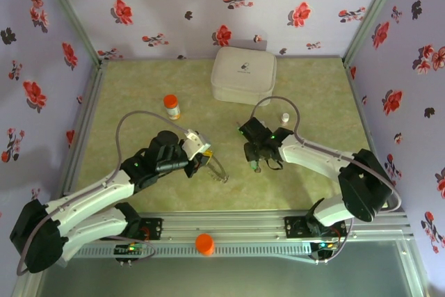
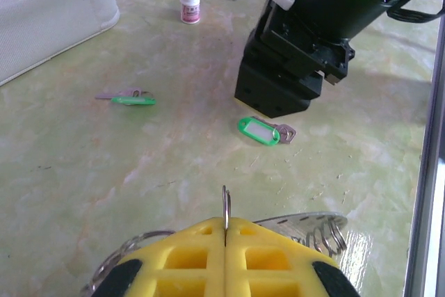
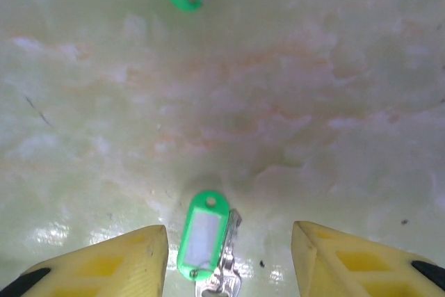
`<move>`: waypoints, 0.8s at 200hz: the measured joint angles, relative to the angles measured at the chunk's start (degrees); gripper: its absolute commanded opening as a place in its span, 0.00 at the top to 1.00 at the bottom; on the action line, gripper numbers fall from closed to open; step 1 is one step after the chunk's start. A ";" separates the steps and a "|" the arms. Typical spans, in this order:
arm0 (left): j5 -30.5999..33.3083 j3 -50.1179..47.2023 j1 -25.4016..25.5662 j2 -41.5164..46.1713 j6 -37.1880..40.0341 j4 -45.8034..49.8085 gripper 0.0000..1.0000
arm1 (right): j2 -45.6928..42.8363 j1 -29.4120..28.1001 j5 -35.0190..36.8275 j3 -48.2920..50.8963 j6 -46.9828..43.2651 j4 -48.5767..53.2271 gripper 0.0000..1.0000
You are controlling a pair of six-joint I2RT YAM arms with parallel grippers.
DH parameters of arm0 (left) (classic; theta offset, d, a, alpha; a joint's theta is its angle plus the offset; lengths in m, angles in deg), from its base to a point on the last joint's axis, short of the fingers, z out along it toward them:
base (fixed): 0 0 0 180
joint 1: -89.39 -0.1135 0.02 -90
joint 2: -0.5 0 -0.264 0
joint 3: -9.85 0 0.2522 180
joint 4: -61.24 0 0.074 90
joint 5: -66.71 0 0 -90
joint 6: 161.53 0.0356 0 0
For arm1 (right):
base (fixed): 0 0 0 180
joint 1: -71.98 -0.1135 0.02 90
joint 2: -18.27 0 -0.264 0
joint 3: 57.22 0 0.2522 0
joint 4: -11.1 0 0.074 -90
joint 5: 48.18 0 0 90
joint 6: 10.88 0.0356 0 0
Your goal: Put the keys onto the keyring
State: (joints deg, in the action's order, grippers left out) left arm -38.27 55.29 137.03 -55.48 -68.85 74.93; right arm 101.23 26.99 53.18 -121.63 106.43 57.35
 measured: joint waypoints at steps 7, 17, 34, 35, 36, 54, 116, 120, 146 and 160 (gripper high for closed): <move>-0.02 0.00 0.00 -0.11 0.00 0.00 1.00 | 0.07 0.00 -1.03 0.39 0.17 0.39 0.51; -0.02 0.00 0.00 -0.31 0.02 -0.02 1.00 | 0.35 0.00 -2.36 0.92 0.22 0.66 0.51; -0.07 0.00 0.00 -0.39 0.04 -0.15 1.00 | 1.75 0.00 -4.37 1.55 0.20 1.07 0.54; -0.09 0.00 0.00 -0.39 0.04 -0.17 1.00 | 1.86 0.00 -4.44 1.62 0.22 1.07 0.54; -0.11 0.00 0.00 -0.39 0.04 -0.20 1.00 | 1.92 0.00 -4.50 1.64 0.22 1.07 0.54; -0.22 0.00 0.00 -0.42 0.04 -0.42 1.00 | 3.19 0.00 -5.70 2.34 0.22 1.57 0.58; -0.26 0.02 0.00 -0.42 0.39 -0.44 1.00 | 5.22 0.00 -7.37 2.89 0.17 2.08 0.71; -0.26 0.02 0.00 -0.42 0.42 -0.44 1.00 | 5.33 0.00 -7.39 2.89 0.17 2.08 0.71; -0.44 0.02 0.00 -0.42 0.46 -0.44 1.00 | 5.81 0.00 -7.85 2.89 0.09 2.05 0.77; -0.55 0.02 0.00 -0.42 0.46 -0.44 1.00 | 5.81 0.00 -8.22 2.89 -0.26 1.97 0.82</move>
State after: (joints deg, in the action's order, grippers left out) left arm -38.81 55.32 137.03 -55.90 -68.39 74.49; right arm 107.04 26.99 44.96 -118.75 106.17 59.32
